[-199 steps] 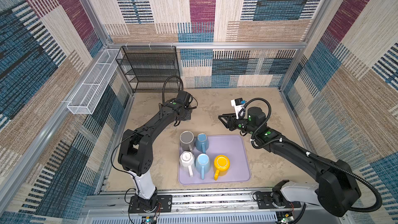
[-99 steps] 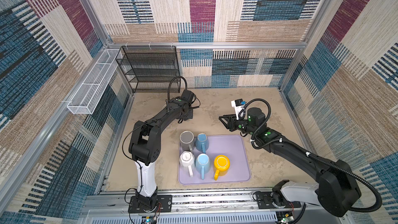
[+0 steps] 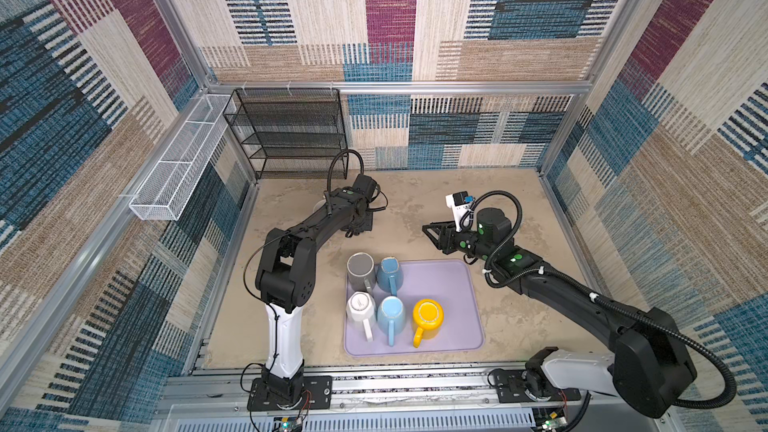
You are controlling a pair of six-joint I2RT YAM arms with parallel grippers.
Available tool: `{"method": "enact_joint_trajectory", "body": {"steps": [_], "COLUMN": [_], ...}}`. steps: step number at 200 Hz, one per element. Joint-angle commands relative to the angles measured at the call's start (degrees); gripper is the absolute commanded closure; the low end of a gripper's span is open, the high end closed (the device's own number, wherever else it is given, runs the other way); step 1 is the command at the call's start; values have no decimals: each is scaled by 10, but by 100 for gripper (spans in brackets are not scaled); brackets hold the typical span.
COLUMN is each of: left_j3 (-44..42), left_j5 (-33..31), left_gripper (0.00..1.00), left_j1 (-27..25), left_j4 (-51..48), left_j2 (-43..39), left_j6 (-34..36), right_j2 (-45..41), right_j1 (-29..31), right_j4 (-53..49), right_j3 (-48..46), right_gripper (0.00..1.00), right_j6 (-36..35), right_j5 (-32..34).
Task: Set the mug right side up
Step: 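Lower the upright black mug onto the table beside the lavender mug with the left gripper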
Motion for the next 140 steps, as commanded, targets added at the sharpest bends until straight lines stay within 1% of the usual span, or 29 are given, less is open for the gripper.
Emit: {"method": "enact_joint_trajectory", "body": {"steps": [1, 62, 140], "left_j3": [9, 19, 37], "left_j5": [-25, -31, -23], "left_gripper": [100, 100, 100], "left_j1": [0, 0, 0], "left_j4": [8, -3, -21], "left_j2": [2, 13, 34], "left_j6": [7, 10, 11], "right_j2": [0, 0, -3], "right_j1": [0, -1, -1], "right_j4": [7, 6, 3], "right_j3": [-2, -1, -2], "right_gripper": [61, 61, 60], "right_j6": [-7, -7, -7], "right_j5": [3, 2, 2]}}
